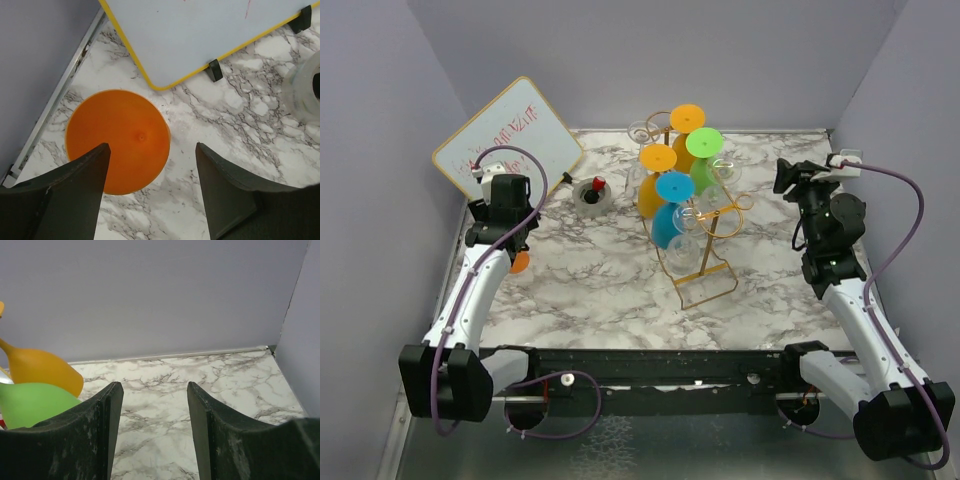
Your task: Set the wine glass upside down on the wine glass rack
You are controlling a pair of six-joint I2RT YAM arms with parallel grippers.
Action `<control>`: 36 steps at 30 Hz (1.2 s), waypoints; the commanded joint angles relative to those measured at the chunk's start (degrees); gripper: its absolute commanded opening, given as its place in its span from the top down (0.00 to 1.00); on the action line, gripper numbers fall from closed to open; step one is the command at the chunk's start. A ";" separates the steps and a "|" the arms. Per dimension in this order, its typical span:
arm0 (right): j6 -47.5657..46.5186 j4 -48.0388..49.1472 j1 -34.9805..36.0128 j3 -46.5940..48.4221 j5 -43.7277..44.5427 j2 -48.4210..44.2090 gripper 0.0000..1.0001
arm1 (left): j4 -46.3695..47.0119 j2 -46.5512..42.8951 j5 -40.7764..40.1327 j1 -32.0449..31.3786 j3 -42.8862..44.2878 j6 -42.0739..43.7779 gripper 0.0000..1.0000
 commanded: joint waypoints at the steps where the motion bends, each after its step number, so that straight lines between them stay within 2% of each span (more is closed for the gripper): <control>1: 0.82 -1.32 -0.07 2.68 1.39 -0.13 0.41 | 0.09 1.18 2.70 1.58 -1.70 -0.08 0.33; 8: 1.51 -2.42 -0.06 4.44 0.97 0.23 0.41 | 0.06 3.06 5.49 3.12 -2.00 0.42 0.45; 17: 2.91 -4.62 -0.16 6.60 -0.85 0.69 0.41 | -0.16 3.91 6.90 3.60 -1.89 1.31 0.67; 20: 3.70 -6.03 -0.10 7.71 -1.26 0.87 0.41 | -0.32 3.91 8.23 3.59 -1.05 1.61 0.81; 23: 4.52 -7.70 -0.17 9.02 -1.25 1.06 0.41 | -0.90 3.29 10.49 3.59 0.52 1.62 1.00; 36: 14.68 -8.48 -0.07 11.67 -6.54 -0.32 0.41 | -6.32 -5.46 23.65 3.59 15.01 -1.28 1.00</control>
